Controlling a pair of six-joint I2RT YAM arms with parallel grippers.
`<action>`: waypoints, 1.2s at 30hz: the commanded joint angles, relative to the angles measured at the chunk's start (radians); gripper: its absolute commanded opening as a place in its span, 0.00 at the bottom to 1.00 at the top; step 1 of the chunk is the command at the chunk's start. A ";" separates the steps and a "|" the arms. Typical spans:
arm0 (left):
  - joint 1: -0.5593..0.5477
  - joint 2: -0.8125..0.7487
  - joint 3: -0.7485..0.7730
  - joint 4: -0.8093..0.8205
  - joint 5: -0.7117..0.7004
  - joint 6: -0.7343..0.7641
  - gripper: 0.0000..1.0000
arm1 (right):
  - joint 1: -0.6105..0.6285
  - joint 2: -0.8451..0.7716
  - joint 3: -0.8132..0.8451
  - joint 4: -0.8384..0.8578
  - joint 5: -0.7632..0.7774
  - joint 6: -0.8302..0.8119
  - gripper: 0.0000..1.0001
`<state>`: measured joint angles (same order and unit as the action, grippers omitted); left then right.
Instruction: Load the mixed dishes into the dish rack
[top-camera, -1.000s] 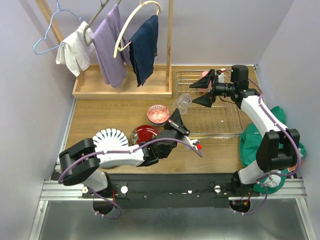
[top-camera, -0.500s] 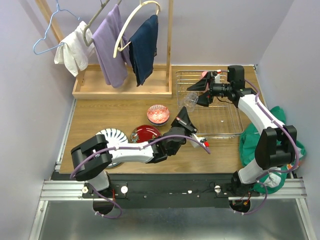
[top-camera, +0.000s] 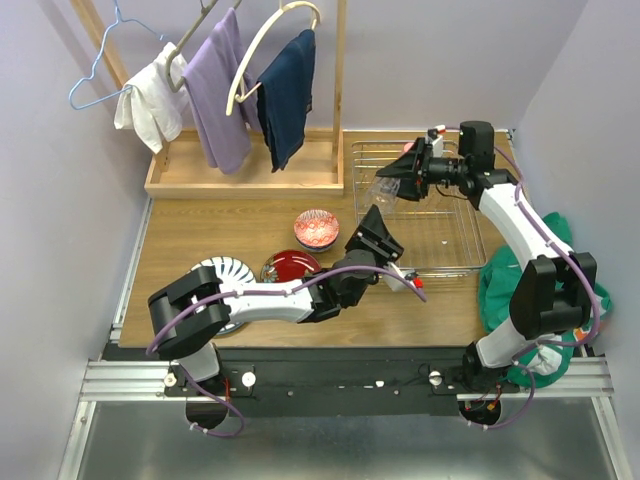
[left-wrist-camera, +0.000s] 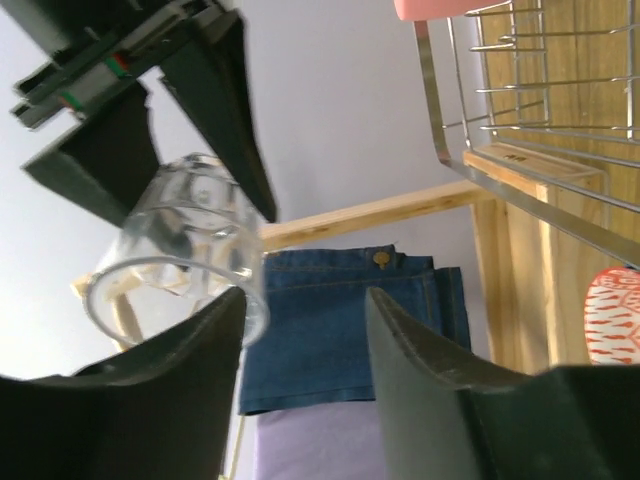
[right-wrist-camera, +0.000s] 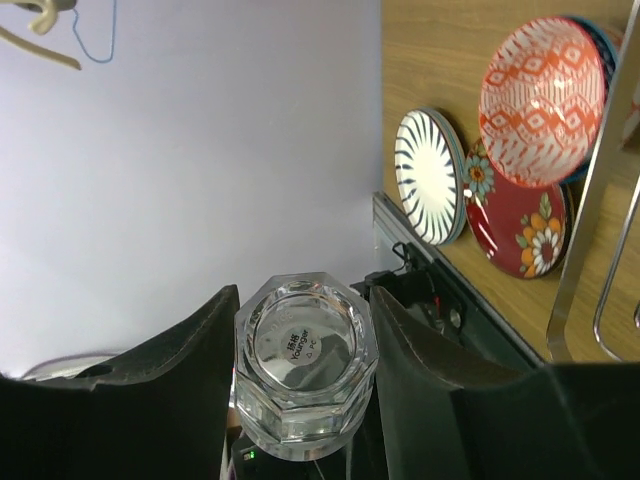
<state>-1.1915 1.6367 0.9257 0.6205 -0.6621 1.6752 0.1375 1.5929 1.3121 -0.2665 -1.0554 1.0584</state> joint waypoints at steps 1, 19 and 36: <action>0.001 -0.044 0.004 -0.036 -0.011 -0.057 0.74 | -0.006 0.035 0.107 -0.039 0.043 -0.135 0.32; -0.049 -0.474 -0.179 -0.590 -0.172 -0.624 0.88 | 0.013 0.494 0.765 -0.243 0.503 -0.782 0.28; 0.147 -0.586 -0.275 -0.647 -0.142 -0.724 0.90 | 0.158 0.570 0.592 0.225 0.784 -1.045 0.23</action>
<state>-1.0729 1.0786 0.6891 -0.0120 -0.8028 0.9894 0.2752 2.1414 1.9282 -0.2211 -0.3759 0.0929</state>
